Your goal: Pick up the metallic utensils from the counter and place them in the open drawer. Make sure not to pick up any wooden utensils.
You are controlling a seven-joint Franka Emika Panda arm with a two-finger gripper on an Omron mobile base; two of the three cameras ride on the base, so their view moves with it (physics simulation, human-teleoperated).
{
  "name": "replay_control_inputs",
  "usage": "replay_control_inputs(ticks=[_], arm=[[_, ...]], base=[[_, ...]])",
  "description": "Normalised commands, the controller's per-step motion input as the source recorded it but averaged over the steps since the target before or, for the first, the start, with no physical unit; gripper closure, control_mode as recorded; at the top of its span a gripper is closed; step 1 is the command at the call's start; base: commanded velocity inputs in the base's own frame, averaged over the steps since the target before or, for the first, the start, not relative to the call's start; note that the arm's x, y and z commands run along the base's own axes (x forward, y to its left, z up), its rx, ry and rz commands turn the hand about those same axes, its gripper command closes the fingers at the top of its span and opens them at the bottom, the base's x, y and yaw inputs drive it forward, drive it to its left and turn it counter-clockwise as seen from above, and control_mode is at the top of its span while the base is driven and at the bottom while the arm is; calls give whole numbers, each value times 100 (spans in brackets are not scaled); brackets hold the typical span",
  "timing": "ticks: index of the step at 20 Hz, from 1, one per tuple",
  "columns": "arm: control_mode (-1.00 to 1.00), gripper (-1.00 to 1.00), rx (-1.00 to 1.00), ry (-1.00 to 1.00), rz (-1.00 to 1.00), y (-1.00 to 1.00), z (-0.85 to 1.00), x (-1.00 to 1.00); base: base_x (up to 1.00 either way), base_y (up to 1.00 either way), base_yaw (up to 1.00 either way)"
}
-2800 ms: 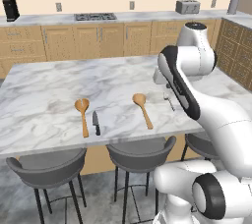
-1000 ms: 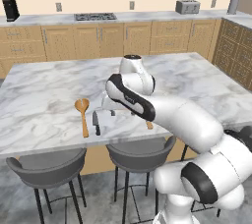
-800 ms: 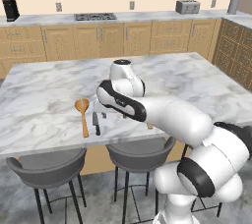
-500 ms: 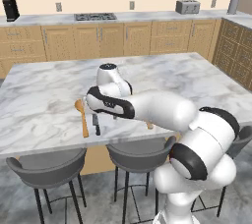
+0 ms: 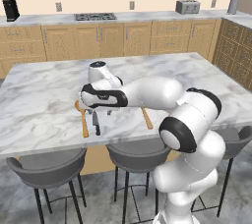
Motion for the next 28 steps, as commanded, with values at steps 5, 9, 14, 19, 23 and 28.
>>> replay_control_inputs(ticks=[5, 9, 14, 19, 23, 28], arm=[[-100, -100, 3, -1, 0, -6, -66, 10], [-100, -100, 5, 0, 2, -1, -51, 4], [-100, -100, 2, 0, 9, 0, -25, 13], [-100, -100, 0, 0, 15, -5, -3, 26], [-100, -100, 0, 0, 9, -1, -7, 2], [-100, -100, 0, 0, 3, 0, -15, 0]], base=[[0, 0, 0], [0, 0, 0], [0, 0, 0], [0, 0, 0], [0, 0, 0], [0, 0, 0]])
